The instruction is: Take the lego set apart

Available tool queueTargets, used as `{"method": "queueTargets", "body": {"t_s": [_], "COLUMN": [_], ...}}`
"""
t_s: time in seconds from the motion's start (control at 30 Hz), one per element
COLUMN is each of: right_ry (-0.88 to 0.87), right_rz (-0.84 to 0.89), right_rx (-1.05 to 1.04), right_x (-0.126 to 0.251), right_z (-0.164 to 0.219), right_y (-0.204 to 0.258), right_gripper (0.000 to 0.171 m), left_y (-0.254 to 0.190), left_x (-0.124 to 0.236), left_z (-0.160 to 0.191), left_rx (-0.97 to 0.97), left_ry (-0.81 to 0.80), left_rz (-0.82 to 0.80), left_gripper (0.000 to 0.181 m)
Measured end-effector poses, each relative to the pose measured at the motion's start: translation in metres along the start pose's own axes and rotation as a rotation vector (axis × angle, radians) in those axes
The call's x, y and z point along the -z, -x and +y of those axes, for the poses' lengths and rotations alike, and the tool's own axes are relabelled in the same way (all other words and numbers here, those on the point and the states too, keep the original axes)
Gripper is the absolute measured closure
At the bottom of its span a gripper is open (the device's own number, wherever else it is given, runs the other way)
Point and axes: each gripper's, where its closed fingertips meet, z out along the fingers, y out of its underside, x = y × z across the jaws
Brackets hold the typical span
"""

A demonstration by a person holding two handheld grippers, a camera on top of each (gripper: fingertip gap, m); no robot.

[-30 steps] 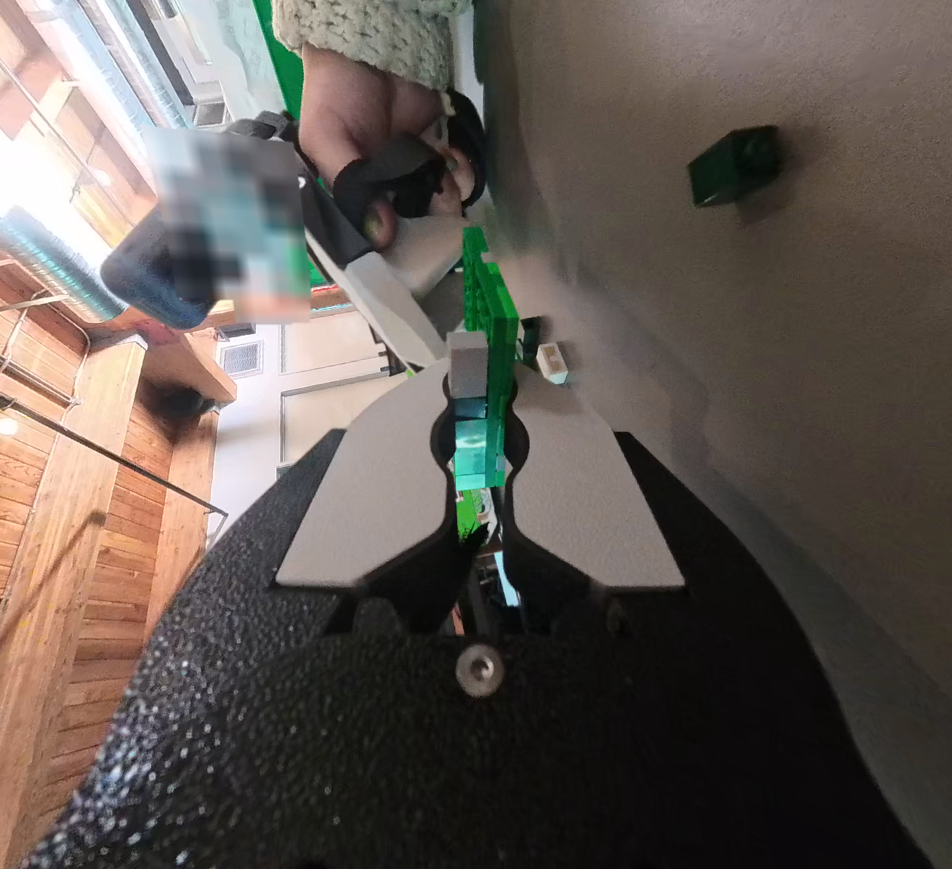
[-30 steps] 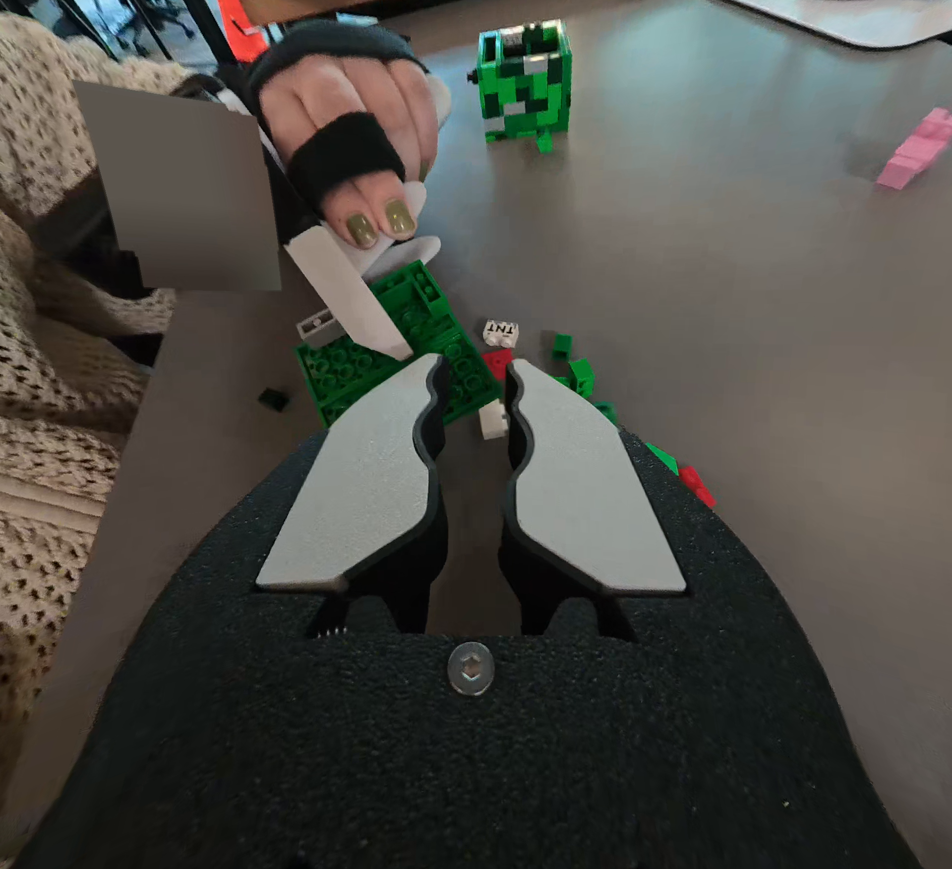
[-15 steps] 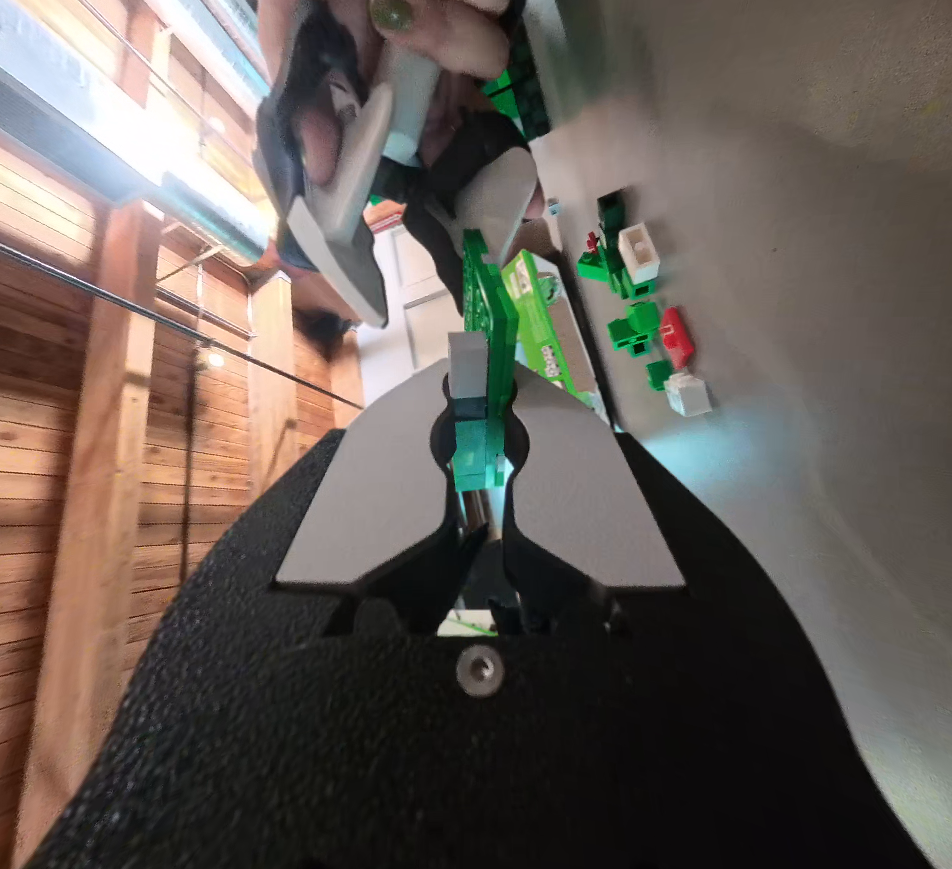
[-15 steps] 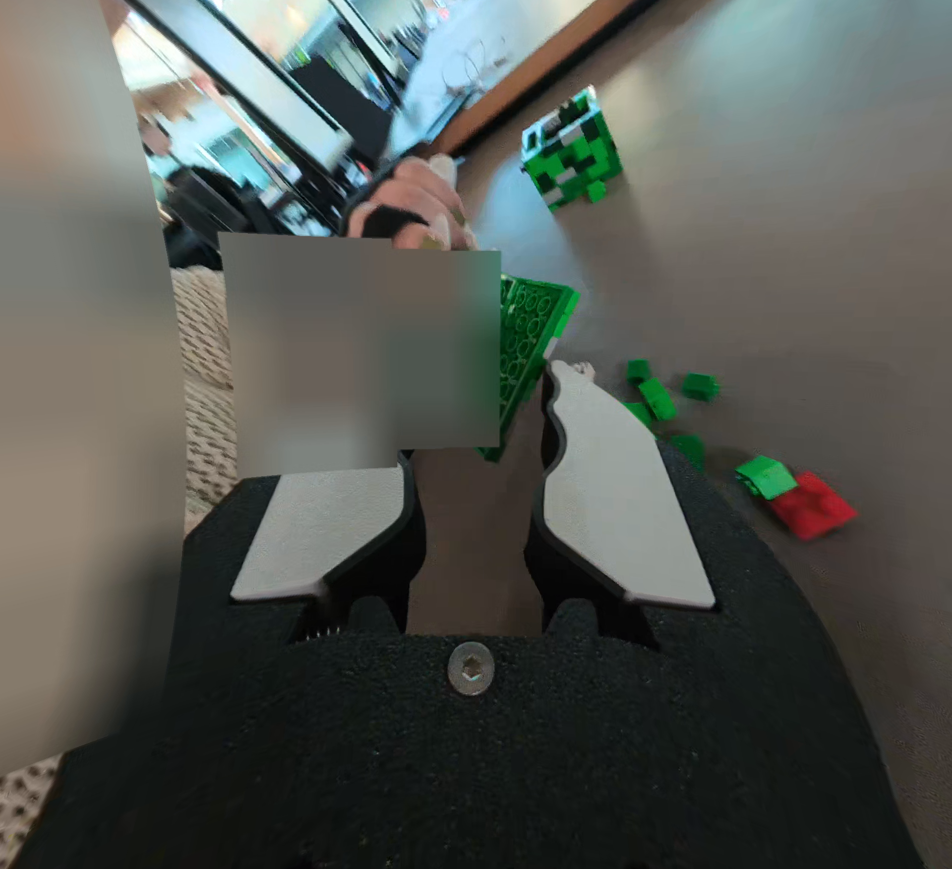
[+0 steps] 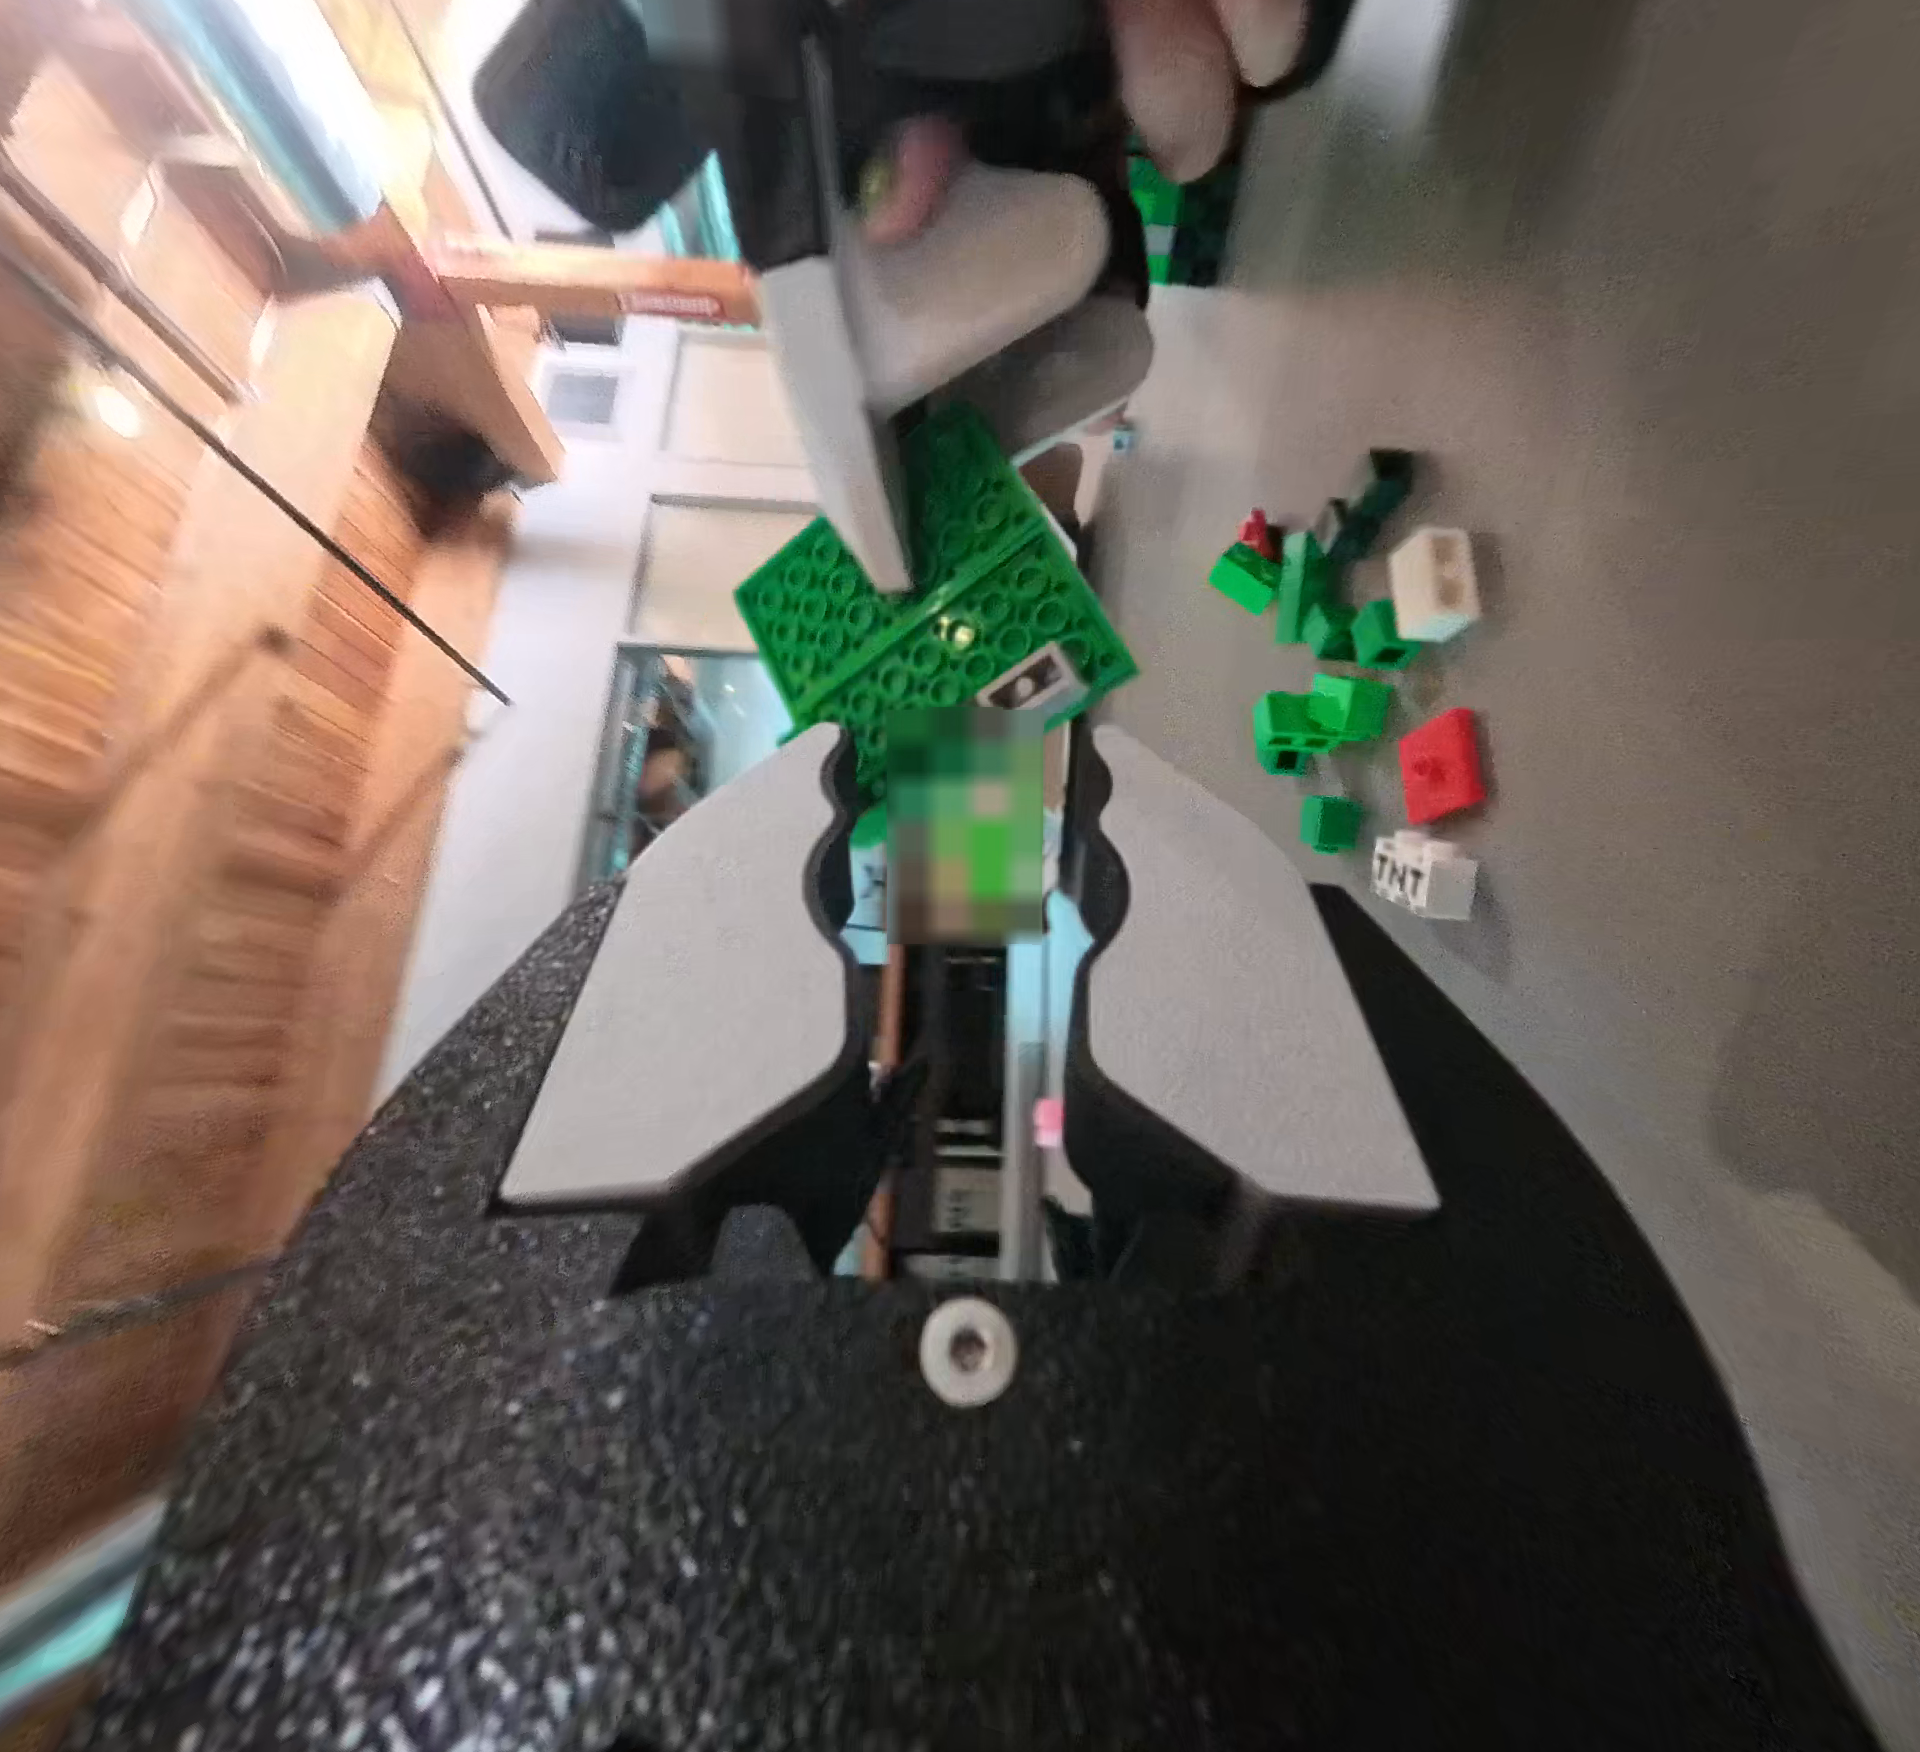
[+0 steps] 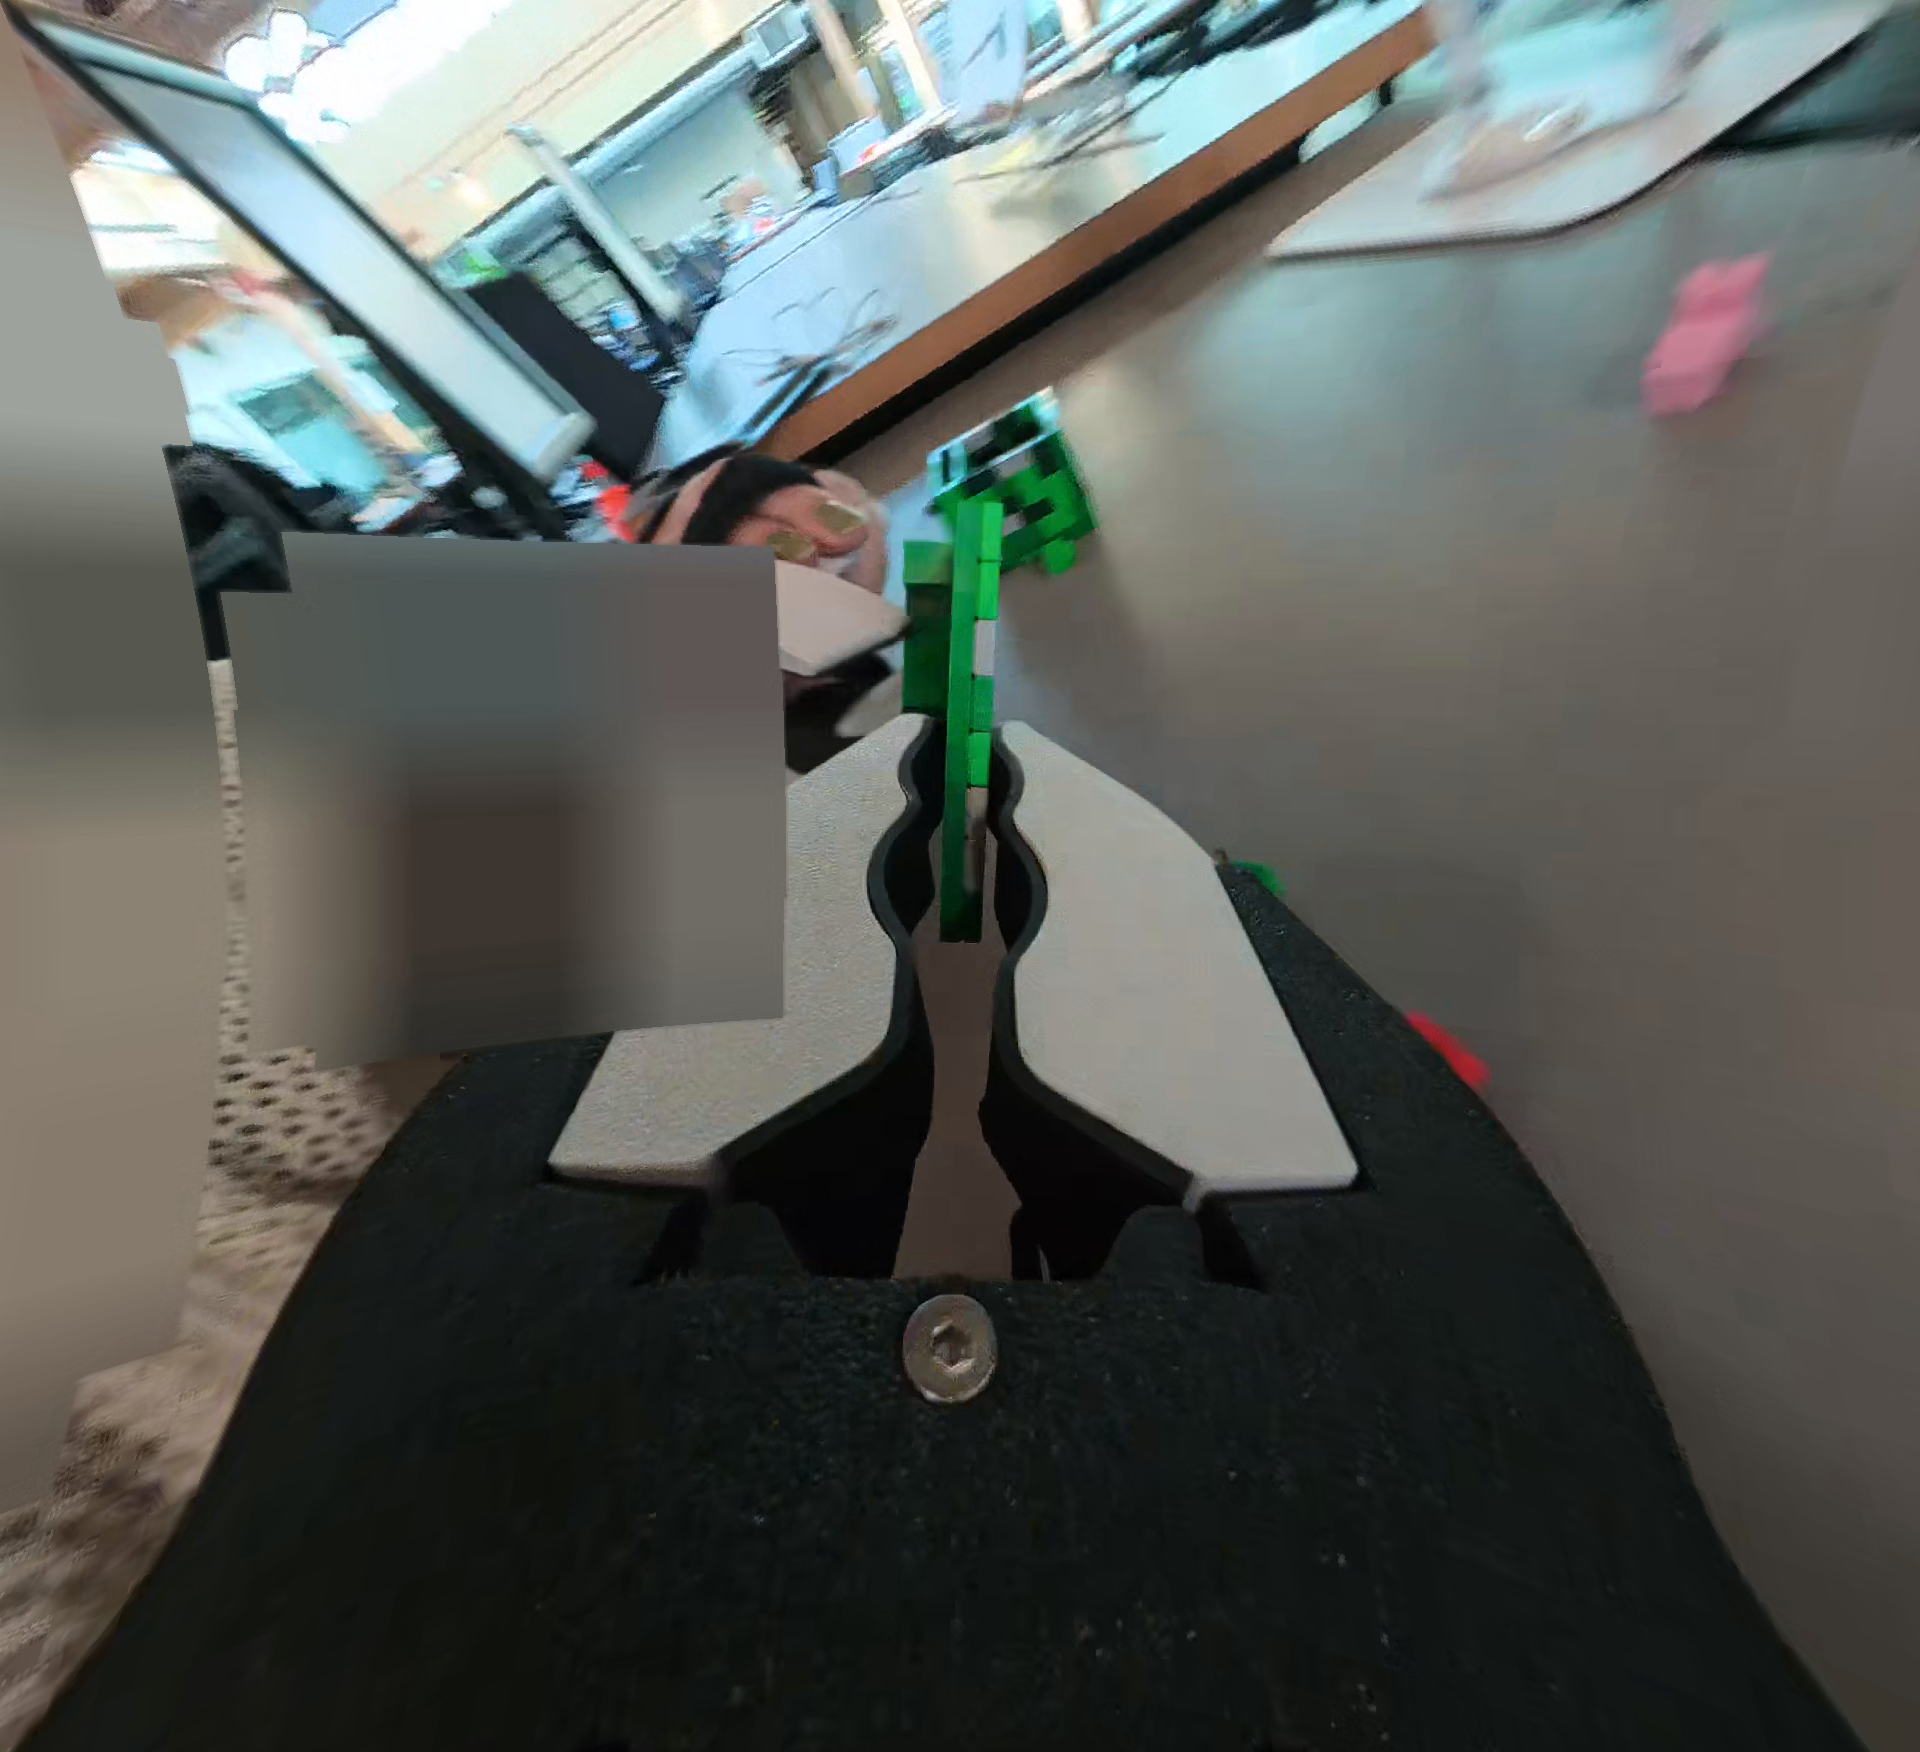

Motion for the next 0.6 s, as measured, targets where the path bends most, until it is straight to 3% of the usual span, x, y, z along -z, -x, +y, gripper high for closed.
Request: {"method": "queueTargets", "body": {"t_s": [0.03, 0.17, 0.27, 0.43, 0.6], "right_ry": [-0.024, -0.084, -0.044, 0.042, 0.057], "right_rz": [0.062, 0.272, 0.356, 0.437, 0.445], "right_rx": [0.048, 0.233, 0.353, 0.523, 0.566], "right_x": [0.004, 0.017, 0.011, -0.009, -0.016], "right_z": [-0.005, -0.021, -0.019, -0.009, -0.007], "right_y": [-0.006, -0.02, -0.019, -0.012, -0.007], "right_gripper": [0.166, 0.165, 0.165, 0.165, 0.165], "left_y": [0.003, 0.02, 0.034, 0.037, 0.028], "left_x": [-0.001, -0.005, -0.004, -0.004, -0.004], "left_z": [0.004, 0.021, 0.026, 0.029, 0.029], "left_rx": [0.076, 0.4, 0.52, 0.639, 0.587], "left_ry": [0.008, 0.058, 0.076, 0.107, 0.123], "left_rz": [-0.005, -0.069, -0.154, -0.153, -0.106], "left_gripper": [0.139, 0.146, 0.155, 0.155, 0.169]}}
